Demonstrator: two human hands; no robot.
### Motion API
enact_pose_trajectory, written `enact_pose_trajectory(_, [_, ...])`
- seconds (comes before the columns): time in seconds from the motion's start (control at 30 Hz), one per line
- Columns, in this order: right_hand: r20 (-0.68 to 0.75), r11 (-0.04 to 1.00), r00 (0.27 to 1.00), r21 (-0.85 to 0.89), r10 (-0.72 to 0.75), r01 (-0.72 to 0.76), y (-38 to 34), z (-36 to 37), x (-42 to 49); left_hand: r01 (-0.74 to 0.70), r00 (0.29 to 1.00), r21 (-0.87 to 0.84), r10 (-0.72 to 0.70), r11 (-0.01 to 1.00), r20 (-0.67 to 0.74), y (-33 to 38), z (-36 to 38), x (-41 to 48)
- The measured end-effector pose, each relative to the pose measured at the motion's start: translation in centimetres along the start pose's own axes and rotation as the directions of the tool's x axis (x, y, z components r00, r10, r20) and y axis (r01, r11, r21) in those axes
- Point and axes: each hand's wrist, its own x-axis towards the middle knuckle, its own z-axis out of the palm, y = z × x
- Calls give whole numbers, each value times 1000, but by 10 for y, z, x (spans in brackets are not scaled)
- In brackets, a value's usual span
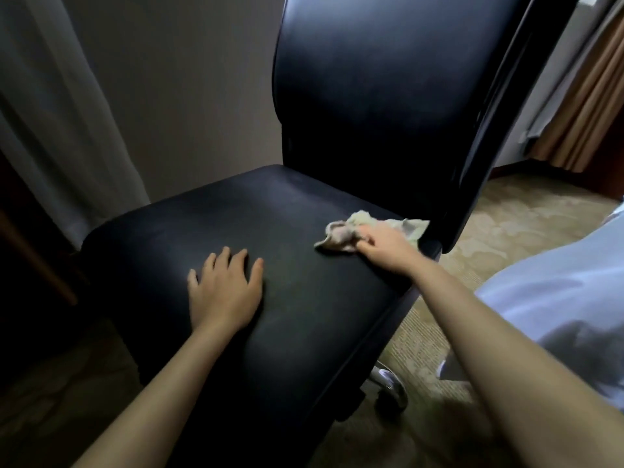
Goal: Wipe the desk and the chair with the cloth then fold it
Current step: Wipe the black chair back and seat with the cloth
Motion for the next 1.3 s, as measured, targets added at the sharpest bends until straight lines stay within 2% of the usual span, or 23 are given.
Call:
enact_pose_trajectory(0.1, [-1, 990, 990, -5, 143, -143, 25, 1, 36, -18, 996, -29, 15, 999, -91, -2, 5, 1])
enact_pose_trajectory(0.27, [-102, 988, 983, -22, 150, -153, 8, 9, 24, -13, 988, -72, 2, 997, -154, -4, 12, 2])
enact_pose_trajectory(0.43, [-113, 997, 991, 26, -70, 73, -50, 23, -46, -58, 973, -177, 16, 982, -230, -11, 6, 5])
enact_pose_trajectory(0.53, [-124, 985, 980, 52, -154, 162, -87, 29, -89, -116, 956, -222, 47, 968, -290, -14, -3, 1])
enact_pose_trajectory(0.7, [-229, 920, 918, 149, -324, 362, -135, 45, -154, -162, 928, -74, 126, 984, -350, -16, -19, -9])
enact_pose_trajectory(0.77, [-287, 885, 883, 180, -371, 430, -129, 56, -170, -172, 931, -42, 149, 984, -333, -14, -28, -15])
enact_pose_trajectory(0.83, [-373, 908, 893, 229, -251, 351, -99, 63, -164, -174, 956, -76, 150, 982, -252, -12, -31, -27])
enact_pose_trajectory(0.9, [-462, 912, 885, 388, 67, 133, -56, 66, -146, -164, 975, -124, 142, 979, -172, -14, -29, -43])
enact_pose_trajectory(0.93, [-458, 854, 845, 520, 277, 2, -34, 66, -136, -153, 982, -145, 133, 978, -134, -17, -28, -52])
enact_pose_trajectory(0.97, [-394, 732, 778, 670, 490, -122, -18, 63, -129, -144, 986, -150, 130, 978, -100, -22, -24, -60])
enact_pose_trajectory(1.0, [-280, 562, 699, 800, 658, -209, -8, 58, -123, -146, 988, -134, 137, 980, -74, -25, -20, -65])
enact_pose_trajectory(1.03, [-163, 399, 646, 886, 746, -237, -7, 57, -119, -149, 988, -106, 143, 983, -59, -30, -15, -70])
enact_pose_trajectory(1.07, [-102, 291, 626, 934, 773, -206, -14, 56, -118, -149, 988, -90, 144, 985, -63, -33, -12, -72])
enact_pose_trajectory(1.1, [-89, 229, 619, 962, 780, -150, -25, 58, -119, -150, 987, -84, 143, 985, -79, -35, -10, -73])
enact_pose_trajectory(1.23, [-169, 209, 602, 978, 781, 3, -97, 85, -146, -174, 976, -74, 162, 982, -149, -33, -9, -75])
enact_pose_trajectory(1.3, [-200, 204, 635, 977, 746, 68, -136, 102, -167, -192, 967, -101, 170, 976, -190, -33, -10, -77])
